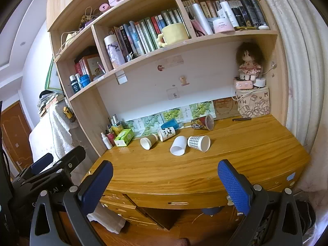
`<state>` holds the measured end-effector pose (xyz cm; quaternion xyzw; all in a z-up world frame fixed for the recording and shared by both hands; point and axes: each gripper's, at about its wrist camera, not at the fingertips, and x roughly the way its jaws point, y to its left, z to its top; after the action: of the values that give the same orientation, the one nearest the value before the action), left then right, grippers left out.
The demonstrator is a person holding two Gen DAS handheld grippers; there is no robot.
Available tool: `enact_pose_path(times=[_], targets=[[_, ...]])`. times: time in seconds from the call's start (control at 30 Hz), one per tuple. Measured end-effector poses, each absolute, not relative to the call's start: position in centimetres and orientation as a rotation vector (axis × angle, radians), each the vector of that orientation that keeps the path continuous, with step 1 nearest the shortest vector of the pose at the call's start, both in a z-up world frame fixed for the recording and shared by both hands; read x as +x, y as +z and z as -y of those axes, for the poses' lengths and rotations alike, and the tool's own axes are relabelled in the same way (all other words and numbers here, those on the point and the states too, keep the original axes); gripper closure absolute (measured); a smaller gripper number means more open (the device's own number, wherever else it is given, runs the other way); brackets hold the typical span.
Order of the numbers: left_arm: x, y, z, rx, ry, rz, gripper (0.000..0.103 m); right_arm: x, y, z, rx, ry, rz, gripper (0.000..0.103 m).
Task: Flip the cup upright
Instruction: 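Move both tools toward the desk, left tool toward the brown printed cup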
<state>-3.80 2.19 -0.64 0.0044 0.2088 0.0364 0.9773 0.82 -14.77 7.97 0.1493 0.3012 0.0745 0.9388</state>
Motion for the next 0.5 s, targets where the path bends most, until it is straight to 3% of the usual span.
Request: enact_pose_path(times=[0.5], targets=[[-2.0, -1.8, -3.2, -0.016, 0.078, -0.483, 0.002, 1.9, 7.2, 14.0, 0.308, 0.168, -0.659, 0.001]])
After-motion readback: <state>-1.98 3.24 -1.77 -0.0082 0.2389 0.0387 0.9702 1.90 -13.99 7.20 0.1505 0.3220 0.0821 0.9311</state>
